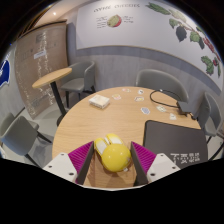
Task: Arrange mouse
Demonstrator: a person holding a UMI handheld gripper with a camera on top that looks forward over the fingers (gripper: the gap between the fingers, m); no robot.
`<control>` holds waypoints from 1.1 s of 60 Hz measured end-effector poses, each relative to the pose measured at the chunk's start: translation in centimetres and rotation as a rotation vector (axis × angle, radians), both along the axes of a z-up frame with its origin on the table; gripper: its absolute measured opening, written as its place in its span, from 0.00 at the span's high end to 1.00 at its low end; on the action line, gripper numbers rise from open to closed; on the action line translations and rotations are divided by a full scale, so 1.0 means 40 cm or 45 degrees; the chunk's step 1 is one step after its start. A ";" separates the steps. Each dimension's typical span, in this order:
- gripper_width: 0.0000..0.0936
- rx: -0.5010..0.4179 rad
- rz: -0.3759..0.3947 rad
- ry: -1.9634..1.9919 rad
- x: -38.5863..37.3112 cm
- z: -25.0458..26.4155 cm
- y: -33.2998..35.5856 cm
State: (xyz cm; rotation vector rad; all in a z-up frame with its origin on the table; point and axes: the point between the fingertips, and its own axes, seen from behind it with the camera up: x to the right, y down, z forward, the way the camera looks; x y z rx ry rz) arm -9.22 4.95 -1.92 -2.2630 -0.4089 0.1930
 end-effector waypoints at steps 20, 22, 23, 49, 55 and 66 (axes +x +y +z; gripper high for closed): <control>0.17 0.007 -0.003 -0.002 0.056 0.001 -0.035; 0.18 0.011 -0.014 0.005 0.052 -0.002 -0.018; 0.19 0.011 -0.016 0.003 0.050 -0.004 -0.010; 0.62 0.281 -0.006 0.109 0.043 0.195 0.052; 0.62 0.428 -0.135 0.094 0.192 0.342 0.038; 0.62 0.273 -0.370 -0.006 0.468 0.203 0.029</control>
